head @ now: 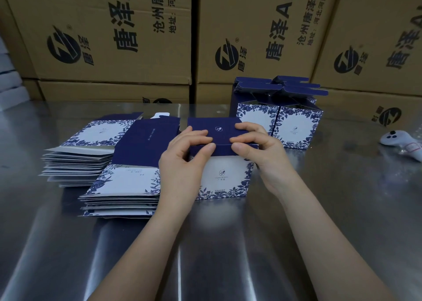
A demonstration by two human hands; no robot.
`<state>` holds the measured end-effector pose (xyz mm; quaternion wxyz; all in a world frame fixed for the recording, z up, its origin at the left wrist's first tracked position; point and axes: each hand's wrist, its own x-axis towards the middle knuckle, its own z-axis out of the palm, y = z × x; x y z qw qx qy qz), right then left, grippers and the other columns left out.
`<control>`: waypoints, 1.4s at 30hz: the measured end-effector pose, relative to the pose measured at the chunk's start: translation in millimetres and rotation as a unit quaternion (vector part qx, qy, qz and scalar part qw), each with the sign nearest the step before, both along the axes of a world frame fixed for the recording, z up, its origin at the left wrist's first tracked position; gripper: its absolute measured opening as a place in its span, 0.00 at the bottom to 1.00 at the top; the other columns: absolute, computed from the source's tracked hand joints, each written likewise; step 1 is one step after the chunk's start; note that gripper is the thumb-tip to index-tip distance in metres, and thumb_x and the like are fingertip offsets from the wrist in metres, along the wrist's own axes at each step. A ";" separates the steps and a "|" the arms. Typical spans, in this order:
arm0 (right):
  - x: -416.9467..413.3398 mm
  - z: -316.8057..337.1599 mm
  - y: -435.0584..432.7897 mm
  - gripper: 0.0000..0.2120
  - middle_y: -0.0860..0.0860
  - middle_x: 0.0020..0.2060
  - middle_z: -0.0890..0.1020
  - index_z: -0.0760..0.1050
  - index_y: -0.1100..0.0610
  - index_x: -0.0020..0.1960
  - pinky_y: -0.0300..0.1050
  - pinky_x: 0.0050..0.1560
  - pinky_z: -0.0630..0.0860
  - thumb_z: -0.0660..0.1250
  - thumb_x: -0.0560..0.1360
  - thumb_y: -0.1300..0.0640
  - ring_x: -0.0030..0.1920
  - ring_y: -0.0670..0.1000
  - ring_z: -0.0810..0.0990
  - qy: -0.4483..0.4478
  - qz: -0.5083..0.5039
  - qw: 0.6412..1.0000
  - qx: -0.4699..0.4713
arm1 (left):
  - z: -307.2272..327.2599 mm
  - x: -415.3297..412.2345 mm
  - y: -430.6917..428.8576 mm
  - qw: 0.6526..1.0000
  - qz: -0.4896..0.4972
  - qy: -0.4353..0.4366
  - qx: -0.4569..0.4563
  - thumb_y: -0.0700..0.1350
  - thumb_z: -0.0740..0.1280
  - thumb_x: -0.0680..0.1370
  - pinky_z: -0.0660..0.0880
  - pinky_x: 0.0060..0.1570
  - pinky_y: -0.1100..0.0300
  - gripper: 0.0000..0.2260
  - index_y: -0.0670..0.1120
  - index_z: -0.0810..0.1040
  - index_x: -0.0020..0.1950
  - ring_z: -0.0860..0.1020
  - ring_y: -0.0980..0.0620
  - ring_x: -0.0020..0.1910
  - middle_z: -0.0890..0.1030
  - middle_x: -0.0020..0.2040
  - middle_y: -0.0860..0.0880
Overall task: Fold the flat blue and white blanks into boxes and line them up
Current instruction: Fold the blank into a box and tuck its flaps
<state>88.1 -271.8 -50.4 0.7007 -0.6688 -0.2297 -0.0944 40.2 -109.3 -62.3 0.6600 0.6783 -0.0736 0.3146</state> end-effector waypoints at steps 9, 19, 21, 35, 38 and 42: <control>2.5 -0.9 -4.0 0.04 0.47 0.59 0.79 0.85 0.50 0.38 0.40 0.52 0.75 0.74 0.64 0.56 0.60 0.47 0.77 0.008 0.025 0.999 0.029 | -0.6 2.1 0.8 1.000 -0.010 -0.010 -0.025 0.36 0.72 0.76 0.68 0.63 0.71 0.11 0.54 0.84 0.45 0.74 0.65 0.65 0.84 0.54 0.59; 5.1 -3.4 -7.8 0.04 0.49 0.59 0.81 0.85 0.53 0.38 0.43 0.55 0.75 0.75 0.63 0.55 0.62 0.52 0.77 0.027 0.053 0.995 0.083 | -6.4 1.2 -3.2 0.993 -0.043 -0.037 -0.101 0.37 0.68 0.79 0.70 0.64 0.70 0.18 0.61 0.86 0.45 0.74 0.63 0.67 0.82 0.60 0.61; 5.0 -3.1 -9.8 0.04 0.49 0.61 0.80 0.85 0.53 0.38 0.42 0.55 0.76 0.74 0.64 0.58 0.63 0.51 0.77 0.041 0.077 0.992 0.093 | -7.0 1.0 -2.3 0.992 -0.052 -0.038 -0.107 0.37 0.67 0.79 0.70 0.64 0.70 0.18 0.61 0.86 0.47 0.74 0.63 0.67 0.82 0.60 0.62; 6.2 -4.0 -16.7 0.05 0.49 0.64 0.78 0.85 0.54 0.39 0.46 0.61 0.76 0.75 0.63 0.58 0.63 0.50 0.78 0.073 0.126 0.981 0.128 | -13.4 0.8 -7.6 0.978 -0.056 -0.030 -0.197 0.39 0.68 0.79 0.73 0.58 0.71 0.14 0.59 0.86 0.52 0.76 0.62 0.65 0.81 0.62 0.61; 7.3 -5.6 -18.7 0.09 0.50 0.66 0.77 0.85 0.54 0.40 0.48 0.64 0.73 0.78 0.60 0.56 0.66 0.51 0.75 0.083 0.145 0.975 0.144 | -14.6 0.0 -10.9 0.974 -0.034 -0.006 -0.223 0.42 0.70 0.78 0.73 0.63 0.67 0.13 0.61 0.83 0.55 0.76 0.60 0.66 0.80 0.64 0.56; 7.1 -5.3 -17.0 0.04 0.51 0.64 0.78 0.84 0.54 0.38 0.45 0.57 0.78 0.73 0.65 0.62 0.64 0.53 0.77 0.075 0.127 0.978 0.150 | -13.9 -1.3 -12.0 0.979 -0.020 0.006 -0.204 0.43 0.69 0.79 0.72 0.64 0.67 0.12 0.60 0.81 0.57 0.77 0.61 0.64 0.81 0.62 0.58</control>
